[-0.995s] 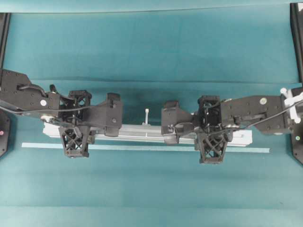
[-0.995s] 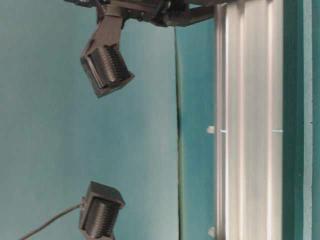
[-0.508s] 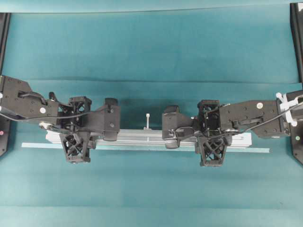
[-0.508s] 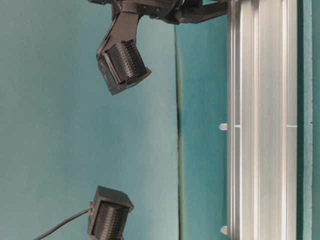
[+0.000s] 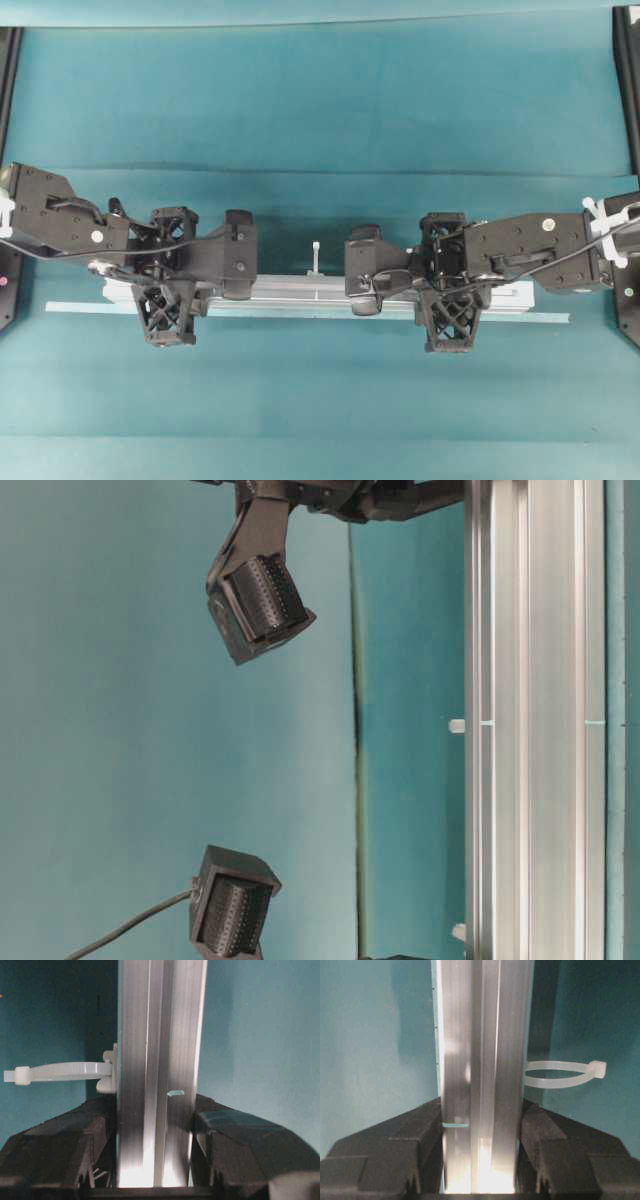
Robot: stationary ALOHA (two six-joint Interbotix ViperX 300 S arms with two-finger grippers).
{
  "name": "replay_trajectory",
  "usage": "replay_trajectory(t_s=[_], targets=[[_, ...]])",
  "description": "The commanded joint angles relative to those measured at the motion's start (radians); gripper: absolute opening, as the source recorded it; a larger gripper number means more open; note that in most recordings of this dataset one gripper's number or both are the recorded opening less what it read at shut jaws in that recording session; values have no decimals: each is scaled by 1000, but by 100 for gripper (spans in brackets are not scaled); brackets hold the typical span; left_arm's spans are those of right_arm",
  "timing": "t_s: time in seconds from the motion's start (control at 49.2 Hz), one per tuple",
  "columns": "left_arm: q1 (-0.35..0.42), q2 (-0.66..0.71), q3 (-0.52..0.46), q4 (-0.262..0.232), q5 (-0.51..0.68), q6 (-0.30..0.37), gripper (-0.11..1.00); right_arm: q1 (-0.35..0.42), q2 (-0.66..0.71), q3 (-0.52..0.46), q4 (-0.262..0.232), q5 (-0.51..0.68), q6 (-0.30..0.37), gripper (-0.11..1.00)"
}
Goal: Lift the large metal rail with both hands.
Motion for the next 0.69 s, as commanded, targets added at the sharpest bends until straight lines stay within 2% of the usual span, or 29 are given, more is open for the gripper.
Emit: replay_trajectory(t_s=[0.0, 0.67], targets=[[2, -9, -15, 0, -17, 2, 36, 2, -2, -14, 2, -28, -2, 39], [-5, -9, -23, -2, 0, 5, 36, -5, 0, 11, 2, -91, 5, 39]])
